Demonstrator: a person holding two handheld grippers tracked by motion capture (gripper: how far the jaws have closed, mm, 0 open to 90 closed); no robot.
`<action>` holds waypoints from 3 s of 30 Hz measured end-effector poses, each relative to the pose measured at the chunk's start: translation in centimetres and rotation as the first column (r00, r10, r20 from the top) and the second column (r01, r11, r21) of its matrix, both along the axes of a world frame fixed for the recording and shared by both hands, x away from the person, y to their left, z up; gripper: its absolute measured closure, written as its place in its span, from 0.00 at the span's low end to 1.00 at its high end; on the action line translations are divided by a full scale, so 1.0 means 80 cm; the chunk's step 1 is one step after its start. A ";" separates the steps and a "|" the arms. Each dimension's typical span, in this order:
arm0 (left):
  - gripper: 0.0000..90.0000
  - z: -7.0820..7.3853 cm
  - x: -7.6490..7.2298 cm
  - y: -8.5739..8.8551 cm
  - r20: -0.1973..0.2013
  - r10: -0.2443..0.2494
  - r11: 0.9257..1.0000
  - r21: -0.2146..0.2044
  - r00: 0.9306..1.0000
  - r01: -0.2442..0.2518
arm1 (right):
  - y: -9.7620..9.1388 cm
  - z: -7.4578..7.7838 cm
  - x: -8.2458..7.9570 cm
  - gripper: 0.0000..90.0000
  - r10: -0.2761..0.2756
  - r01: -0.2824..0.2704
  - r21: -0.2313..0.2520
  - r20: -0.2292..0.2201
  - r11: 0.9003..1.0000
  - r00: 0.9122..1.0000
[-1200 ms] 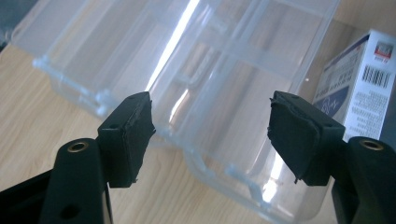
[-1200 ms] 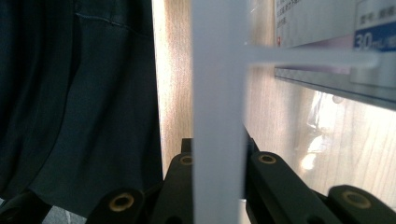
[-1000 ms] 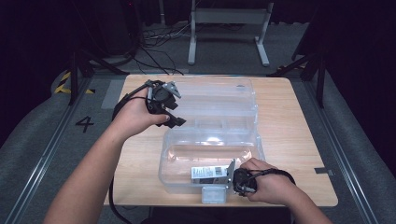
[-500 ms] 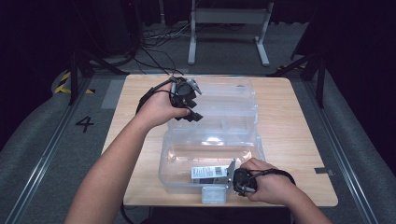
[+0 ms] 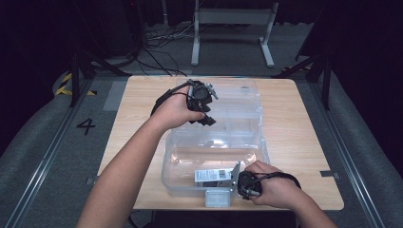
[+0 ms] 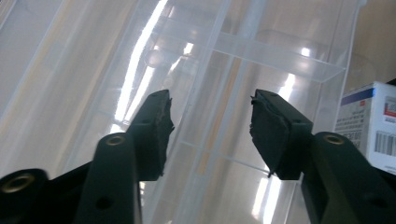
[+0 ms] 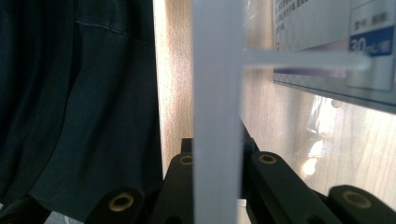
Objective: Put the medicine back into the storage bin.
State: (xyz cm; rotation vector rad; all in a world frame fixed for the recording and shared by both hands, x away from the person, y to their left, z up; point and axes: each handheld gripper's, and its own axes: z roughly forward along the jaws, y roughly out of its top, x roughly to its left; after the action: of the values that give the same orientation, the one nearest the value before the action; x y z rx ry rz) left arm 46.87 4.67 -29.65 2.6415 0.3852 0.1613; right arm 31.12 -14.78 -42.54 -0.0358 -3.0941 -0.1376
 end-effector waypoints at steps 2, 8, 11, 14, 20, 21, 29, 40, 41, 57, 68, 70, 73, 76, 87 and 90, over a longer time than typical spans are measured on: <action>0.62 -0.003 0.000 -0.003 0.013 -0.015 0.999 0.029 1.000 0.015 | 0.000 0.000 0.000 0.97 0.000 0.000 0.003 0.000 1.000 1.000; 0.81 -0.003 0.004 0.000 0.062 -0.008 0.995 0.100 0.998 0.002 | 0.000 0.000 0.000 0.97 -0.005 0.005 0.007 -0.001 1.000 1.000; 0.88 -0.001 0.010 0.006 0.055 -0.014 0.995 0.102 0.998 0.008 | -0.001 0.000 0.000 0.97 -0.003 0.003 0.013 0.001 1.000 1.000; 0.88 -0.003 0.014 0.012 0.021 0.001 0.996 0.085 1.000 -0.003 | -0.001 0.000 0.001 0.97 0.003 -0.003 0.014 -0.001 1.000 1.000; 0.89 0.000 0.020 0.026 -0.011 -0.011 0.994 0.110 1.000 0.012 | -0.001 0.000 0.000 0.96 0.002 -0.003 0.017 0.008 1.000 1.000; 0.89 0.000 0.020 0.026 -0.011 -0.011 0.994 0.110 1.000 0.012 | -0.001 0.000 0.000 0.96 0.002 -0.003 0.017 0.008 1.000 1.000; 0.94 0.001 0.019 0.033 -0.006 -0.052 0.992 0.117 0.999 0.052 | -0.001 0.000 0.002 0.96 -0.006 0.006 0.019 -0.008 1.000 1.000; 0.97 0.008 0.007 0.031 0.017 -0.092 0.990 0.113 0.996 0.089 | 0.001 0.000 0.003 0.97 -0.058 0.058 0.000 -0.013 0.998 0.998; 0.97 0.008 0.005 0.032 0.014 -0.083 0.991 0.104 0.996 0.081 | 0.000 0.000 0.004 0.96 -0.065 0.065 0.000 -0.019 0.998 0.998; 0.99 0.022 -0.022 0.028 0.078 -0.147 0.980 0.149 0.986 0.135 | -0.001 0.000 0.009 0.95 -0.129 0.129 0.014 -0.031 0.991 0.991; 0.99 0.034 -0.043 0.024 0.093 -0.163 0.973 0.179 0.982 0.144 | 0.000 0.000 0.010 0.93 -0.207 0.208 0.024 -0.021 0.978 0.978; 0.99 0.034 -0.044 0.025 0.095 -0.163 0.973 0.179 0.982 0.144 | -0.001 -0.001 0.011 0.93 -0.200 0.200 0.030 -0.021 0.979 0.980; 0.99 0.035 -0.045 0.026 0.102 -0.172 0.973 0.176 0.980 0.152 | -0.001 0.000 0.011 0.94 -0.191 0.192 0.028 -0.018 0.981 0.981; 0.99 0.034 -0.041 0.023 0.070 -0.151 0.974 0.181 0.986 0.137 | 0.009 -0.002 0.006 0.94 -0.155 0.156 -0.024 0.022 0.987 0.988; 0.99 0.039 -0.040 0.004 0.118 -0.186 0.965 0.206 0.975 0.160 | 0.013 -0.003 0.009 0.95 -0.206 0.206 -0.027 0.028 0.978 0.978; 0.99 0.042 -0.047 0.004 0.114 -0.199 0.964 0.203 0.973 0.174 | 0.013 -0.003 0.010 0.95 -0.228 0.228 -0.020 0.024 0.973 0.973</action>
State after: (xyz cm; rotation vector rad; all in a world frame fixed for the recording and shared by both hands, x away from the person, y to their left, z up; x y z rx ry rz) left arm 43.09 5.01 -26.31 2.8176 0.0766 0.3273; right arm 31.89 -13.78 -42.76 -0.3937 -3.1031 -0.1106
